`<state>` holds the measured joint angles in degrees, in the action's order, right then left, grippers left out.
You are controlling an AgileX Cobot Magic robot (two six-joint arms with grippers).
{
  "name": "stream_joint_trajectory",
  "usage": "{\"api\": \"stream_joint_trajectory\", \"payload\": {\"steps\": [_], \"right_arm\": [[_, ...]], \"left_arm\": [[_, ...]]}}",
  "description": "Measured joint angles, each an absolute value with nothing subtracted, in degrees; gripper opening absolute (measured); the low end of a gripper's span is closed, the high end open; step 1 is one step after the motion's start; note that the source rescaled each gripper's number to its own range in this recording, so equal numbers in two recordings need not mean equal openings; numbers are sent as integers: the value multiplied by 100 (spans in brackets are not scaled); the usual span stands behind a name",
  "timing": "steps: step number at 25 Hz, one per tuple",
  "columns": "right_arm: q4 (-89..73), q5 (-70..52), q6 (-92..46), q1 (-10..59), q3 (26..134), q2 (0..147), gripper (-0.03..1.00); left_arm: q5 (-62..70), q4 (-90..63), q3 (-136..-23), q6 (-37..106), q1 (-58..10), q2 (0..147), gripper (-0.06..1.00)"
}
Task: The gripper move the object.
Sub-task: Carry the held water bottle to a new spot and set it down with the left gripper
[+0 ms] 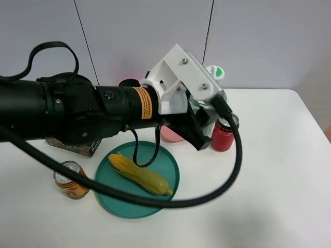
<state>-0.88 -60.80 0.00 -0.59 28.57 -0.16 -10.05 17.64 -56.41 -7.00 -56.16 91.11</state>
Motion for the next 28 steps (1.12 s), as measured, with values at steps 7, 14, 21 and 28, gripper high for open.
{"api": "stream_joint_trajectory", "payload": {"steps": [7, 14, 21, 28], "right_arm": [[-88, -6080, 0, -59, 2857, -16, 100], [-88, -6080, 0, -59, 2857, -16, 100], [-88, -6080, 0, -59, 2857, -16, 100], [-88, -6080, 0, -59, 2857, -16, 100]], "left_arm": [[-1390, 1782, -5814, -742, -5782, 9540, 0], [-1437, 1782, -6297, -787, -5768, 10279, 0], [-1978, 2110, -6297, -889, -6025, 10889, 0], [-2333, 2152, -6496, -996, -6062, 11438, 0]]}}
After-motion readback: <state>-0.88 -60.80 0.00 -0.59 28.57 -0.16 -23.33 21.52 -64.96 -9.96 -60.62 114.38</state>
